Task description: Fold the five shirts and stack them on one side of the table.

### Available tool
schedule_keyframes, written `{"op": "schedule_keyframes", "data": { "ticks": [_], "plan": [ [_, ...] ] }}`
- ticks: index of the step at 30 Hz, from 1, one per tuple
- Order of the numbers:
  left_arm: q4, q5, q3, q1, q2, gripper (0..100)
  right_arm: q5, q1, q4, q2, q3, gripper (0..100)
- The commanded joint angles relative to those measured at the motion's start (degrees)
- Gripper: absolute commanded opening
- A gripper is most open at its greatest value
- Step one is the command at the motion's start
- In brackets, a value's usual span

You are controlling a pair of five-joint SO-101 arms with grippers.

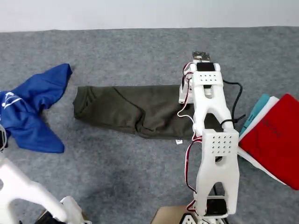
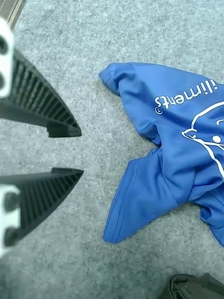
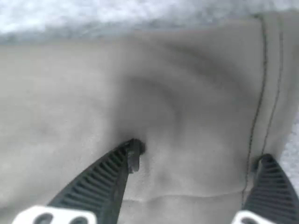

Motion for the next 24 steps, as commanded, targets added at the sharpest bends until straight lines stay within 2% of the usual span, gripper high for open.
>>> {"op": "schedule_keyframes", "data": {
  "ticks": [1, 5, 9, 11, 13, 18, 24],
  "plan": [
    [1.1, -0.4, -0.2, -0.1, -1.8, 12, -0.5, 0.7, 0.9, 1.0, -0.4, 38.3],
    [1.1, -0.4, -0.2, -0.1, -1.8, 12, -0.4, -1.0, 4.5, 0.8, -0.4, 33.9],
    [1.1, -0.4, -0.2, -0.2, -1.8, 12, -0.3, -1.8, 6.8, -0.4, -0.4, 12.6],
    [1.1, -0.3, -0.2, -0.2, -1.8, 12, 4.3, -1.8, 6.6, -1.2, -0.4, 1.9],
    [1.1, -0.3, -0.2, -0.2, -1.8, 12, 9.6, -1.8, 6.9, -2.0, -0.4, 2.1],
    [1.1, -0.3, -0.4, 0.0, -1.8, 12, 11.2, 0.6, 8.6, -4.5, -0.4, 1.0],
    [1.1, -0.4, -0.5, 0.0, -1.8, 12, 20.8, 8.7, 7.5, -10.0, -0.4, 1.0]
  ]
}}
